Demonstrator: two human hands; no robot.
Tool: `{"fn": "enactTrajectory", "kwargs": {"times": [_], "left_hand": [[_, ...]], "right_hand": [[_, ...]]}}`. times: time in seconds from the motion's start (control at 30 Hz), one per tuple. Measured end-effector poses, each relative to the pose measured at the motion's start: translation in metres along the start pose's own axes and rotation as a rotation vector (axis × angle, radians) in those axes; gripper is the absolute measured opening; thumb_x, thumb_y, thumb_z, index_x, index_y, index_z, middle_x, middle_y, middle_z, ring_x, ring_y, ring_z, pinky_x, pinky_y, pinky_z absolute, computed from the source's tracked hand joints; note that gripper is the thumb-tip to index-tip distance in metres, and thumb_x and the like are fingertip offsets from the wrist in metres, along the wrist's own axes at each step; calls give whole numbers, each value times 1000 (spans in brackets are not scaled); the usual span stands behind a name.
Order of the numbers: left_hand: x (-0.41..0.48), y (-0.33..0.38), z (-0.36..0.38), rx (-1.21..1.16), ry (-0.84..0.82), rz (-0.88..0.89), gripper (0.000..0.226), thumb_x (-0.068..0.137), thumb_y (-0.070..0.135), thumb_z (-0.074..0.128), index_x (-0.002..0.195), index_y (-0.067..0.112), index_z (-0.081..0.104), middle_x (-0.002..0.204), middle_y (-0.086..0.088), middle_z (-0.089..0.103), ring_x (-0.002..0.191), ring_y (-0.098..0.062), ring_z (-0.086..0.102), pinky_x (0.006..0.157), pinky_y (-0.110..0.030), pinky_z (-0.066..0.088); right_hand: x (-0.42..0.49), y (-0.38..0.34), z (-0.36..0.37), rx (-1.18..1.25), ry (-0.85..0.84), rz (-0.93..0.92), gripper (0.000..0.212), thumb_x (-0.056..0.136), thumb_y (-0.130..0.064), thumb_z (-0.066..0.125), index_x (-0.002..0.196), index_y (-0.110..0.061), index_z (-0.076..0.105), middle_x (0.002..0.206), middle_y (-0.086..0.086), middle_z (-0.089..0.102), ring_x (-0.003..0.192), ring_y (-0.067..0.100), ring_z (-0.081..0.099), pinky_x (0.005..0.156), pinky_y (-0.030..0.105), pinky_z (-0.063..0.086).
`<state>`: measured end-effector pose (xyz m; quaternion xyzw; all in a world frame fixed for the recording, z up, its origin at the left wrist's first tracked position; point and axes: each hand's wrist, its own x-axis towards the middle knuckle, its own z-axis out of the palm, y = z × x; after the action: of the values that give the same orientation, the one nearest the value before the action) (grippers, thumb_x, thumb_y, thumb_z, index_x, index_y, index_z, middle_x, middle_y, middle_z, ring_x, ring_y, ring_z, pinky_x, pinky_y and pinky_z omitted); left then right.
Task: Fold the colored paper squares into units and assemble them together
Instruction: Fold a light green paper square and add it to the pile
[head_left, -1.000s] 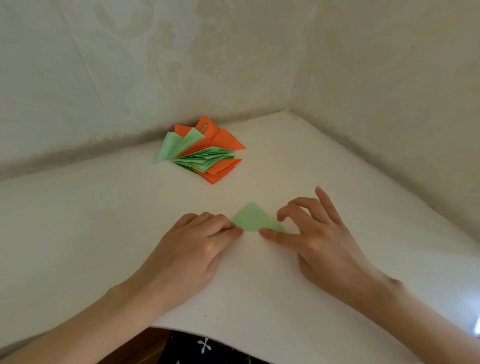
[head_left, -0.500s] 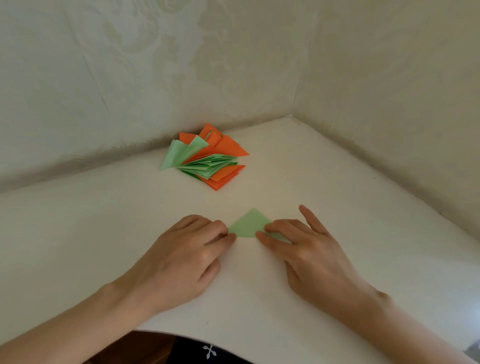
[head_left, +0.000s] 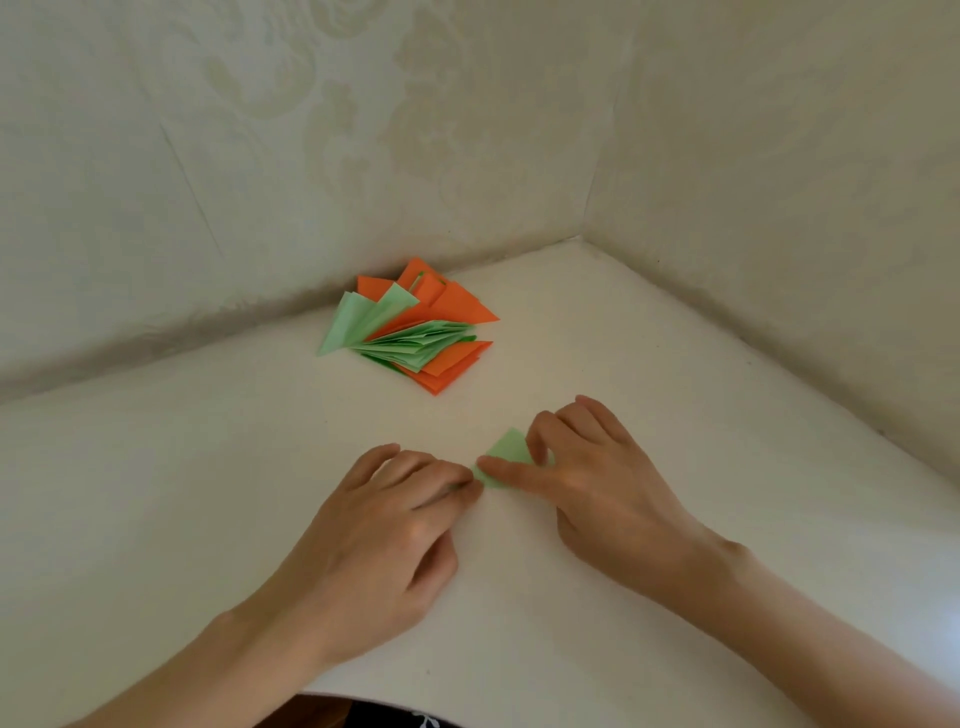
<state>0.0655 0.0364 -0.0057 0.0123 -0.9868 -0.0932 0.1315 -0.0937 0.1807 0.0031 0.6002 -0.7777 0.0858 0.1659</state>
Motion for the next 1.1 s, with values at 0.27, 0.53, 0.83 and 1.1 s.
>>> {"fn": "enactTrajectory", "kwargs": {"times": [0.27, 0.53, 0.83, 1.1], "left_hand": [[3, 5, 6, -131, 121, -63, 34, 84, 28, 43, 101, 18, 71, 103, 11, 61, 93, -10, 53, 88, -22, 37], [26, 26, 15, -263, 217, -387, 27, 78, 28, 74, 97, 19, 57, 93, 10, 53, 81, -17, 52, 70, -32, 44], [38, -20, 5, -202, 246, -608, 20, 89, 30, 60, 108, 26, 59, 101, 10, 58, 97, -16, 50, 78, -30, 35], [49, -52, 7, -94, 325, -557, 22, 81, 12, 70, 100, 23, 68, 98, 0, 60, 91, -27, 56, 71, -32, 33]], "right_hand": [[1, 14, -2, 257, -149, 236, 51, 87, -27, 26, 126, -21, 58, 114, 0, 53, 100, 16, 35, 92, 33, 39], [3, -6, -3, 631, -191, 389, 30, 85, -24, 66, 110, -25, 50, 111, -9, 47, 106, 10, 33, 87, 14, 29], [56, -20, 15, 596, 34, 346, 29, 87, -12, 61, 114, -16, 52, 99, 2, 59, 96, 19, 45, 83, 27, 32], [86, -6, 47, 359, 138, 355, 30, 77, -20, 70, 106, -20, 62, 105, 6, 54, 92, 28, 45, 80, 34, 37]]}}
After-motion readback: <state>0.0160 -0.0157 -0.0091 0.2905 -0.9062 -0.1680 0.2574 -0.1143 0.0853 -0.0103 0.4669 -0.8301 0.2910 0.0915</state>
